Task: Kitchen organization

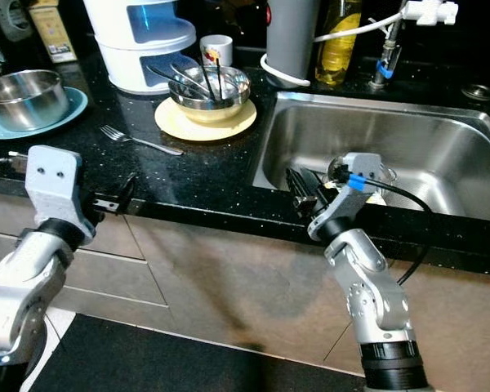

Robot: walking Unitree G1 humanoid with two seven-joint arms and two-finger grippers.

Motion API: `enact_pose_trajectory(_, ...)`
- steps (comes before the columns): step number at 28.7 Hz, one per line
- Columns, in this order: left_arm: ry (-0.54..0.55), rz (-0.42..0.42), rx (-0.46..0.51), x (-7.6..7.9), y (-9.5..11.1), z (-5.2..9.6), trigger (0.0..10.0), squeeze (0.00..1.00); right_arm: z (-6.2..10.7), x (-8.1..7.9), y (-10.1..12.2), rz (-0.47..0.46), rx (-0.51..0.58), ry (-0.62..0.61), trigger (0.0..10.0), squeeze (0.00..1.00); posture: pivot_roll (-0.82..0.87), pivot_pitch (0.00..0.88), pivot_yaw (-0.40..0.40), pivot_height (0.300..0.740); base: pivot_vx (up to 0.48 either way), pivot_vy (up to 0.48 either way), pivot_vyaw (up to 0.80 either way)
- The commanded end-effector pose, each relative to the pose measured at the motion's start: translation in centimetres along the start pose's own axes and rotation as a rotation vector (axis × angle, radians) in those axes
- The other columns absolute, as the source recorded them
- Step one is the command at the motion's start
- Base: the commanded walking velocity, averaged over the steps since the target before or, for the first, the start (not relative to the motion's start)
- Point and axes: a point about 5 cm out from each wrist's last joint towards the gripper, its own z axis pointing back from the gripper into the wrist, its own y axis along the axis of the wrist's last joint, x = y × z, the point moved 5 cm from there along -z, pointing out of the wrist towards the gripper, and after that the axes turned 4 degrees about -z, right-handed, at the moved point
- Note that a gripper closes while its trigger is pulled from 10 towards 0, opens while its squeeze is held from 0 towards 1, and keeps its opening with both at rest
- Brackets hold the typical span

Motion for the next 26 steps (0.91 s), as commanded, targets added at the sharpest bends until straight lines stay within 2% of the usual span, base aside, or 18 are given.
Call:
enact_pose_trajectory(1,-0.005,-0.032,-0.026,-0.1,-0.1,-0.1,10.0,0.0,-0.2,-0.3,0.3,0.031,0.009,-0.008,10.0,0.0,-0.04,0.159,-0.03,0.74,0.0,0.0,0.0)
enact_pose_trajectory(7,-0.021,0.0,-0.023,0.3,0.6,-0.8,10.0,0.0,-0.8,-0.3,0.5,0.155,0.003,-0.044,10.0,0.0,-0.04,0.155,-0.031,0.74,0.0,0.0,0.0)
enact_pose_trajectory(8,-0.026,0.002,-0.017,0.5,0.8,-0.9,10.0,0.0,-0.8,-0.5,0.4,0.197,-0.004,-0.037,10.0,0.0,-0.04,0.154,-0.031,0.74,0.255,0.0,0.0)
enact_pose_trajectory(11,-0.029,-0.003,-0.018,0.5,0.9,-1.0,10.0,0.0,-0.9,-0.6,0.3,0.237,-0.015,-0.03,10.0,0.0,-0.04,0.151,-0.029,0.74,0.266,0.0,0.0)
enact_pose_trajectory(26,-0.047,0.001,-0.034,0.8,0.7,-1.2,10.0,0.0,-0.7,-0.7,-0.3,0.283,-0.032,-0.032,10.0,0.0,-0.05,0.152,-0.025,0.74,0.29,0.0,0.0)
